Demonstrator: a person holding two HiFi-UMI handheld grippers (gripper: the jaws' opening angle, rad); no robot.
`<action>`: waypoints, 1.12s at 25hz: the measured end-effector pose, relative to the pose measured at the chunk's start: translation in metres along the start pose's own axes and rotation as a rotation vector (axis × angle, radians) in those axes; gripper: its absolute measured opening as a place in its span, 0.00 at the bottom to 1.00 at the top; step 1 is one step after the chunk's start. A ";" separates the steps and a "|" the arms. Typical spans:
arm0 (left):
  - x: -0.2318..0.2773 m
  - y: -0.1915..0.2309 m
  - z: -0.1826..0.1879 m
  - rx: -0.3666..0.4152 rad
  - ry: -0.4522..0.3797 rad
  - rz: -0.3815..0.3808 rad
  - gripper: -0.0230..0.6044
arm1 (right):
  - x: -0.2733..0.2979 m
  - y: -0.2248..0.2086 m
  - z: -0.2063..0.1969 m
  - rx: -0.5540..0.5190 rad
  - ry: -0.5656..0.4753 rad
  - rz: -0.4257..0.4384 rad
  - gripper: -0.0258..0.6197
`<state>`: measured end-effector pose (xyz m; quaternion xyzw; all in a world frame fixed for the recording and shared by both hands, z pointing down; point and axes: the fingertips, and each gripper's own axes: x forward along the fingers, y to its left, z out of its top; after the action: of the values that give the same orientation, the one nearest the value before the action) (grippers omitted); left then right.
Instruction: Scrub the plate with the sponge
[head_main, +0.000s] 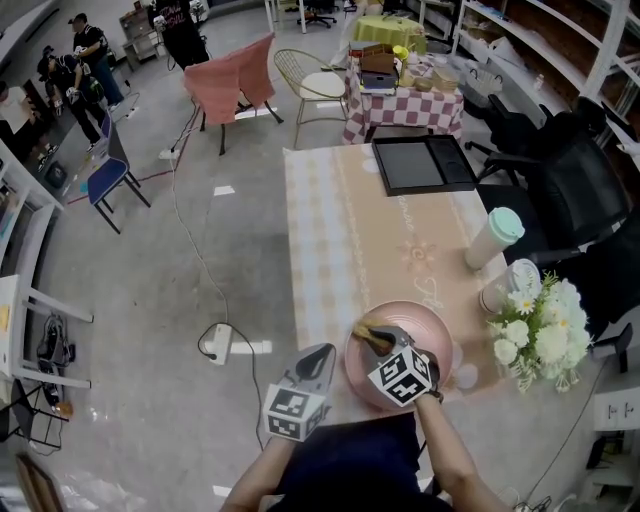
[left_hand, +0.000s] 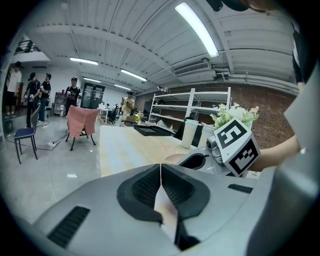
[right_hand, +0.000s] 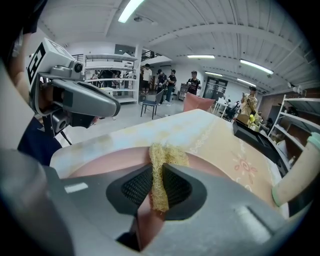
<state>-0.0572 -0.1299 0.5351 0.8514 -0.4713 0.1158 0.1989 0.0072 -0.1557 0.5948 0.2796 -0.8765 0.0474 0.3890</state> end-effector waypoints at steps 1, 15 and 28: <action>0.000 -0.001 0.001 0.003 -0.001 -0.001 0.06 | 0.000 0.001 0.000 -0.007 0.002 0.006 0.13; -0.005 -0.006 0.000 0.001 -0.008 0.004 0.06 | -0.005 0.024 -0.002 -0.078 0.011 0.068 0.13; -0.001 -0.013 -0.007 -0.012 0.001 -0.021 0.06 | -0.011 0.041 -0.009 -0.085 0.019 0.120 0.13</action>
<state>-0.0463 -0.1196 0.5385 0.8550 -0.4630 0.1113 0.2055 -0.0028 -0.1133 0.5985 0.2094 -0.8891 0.0361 0.4054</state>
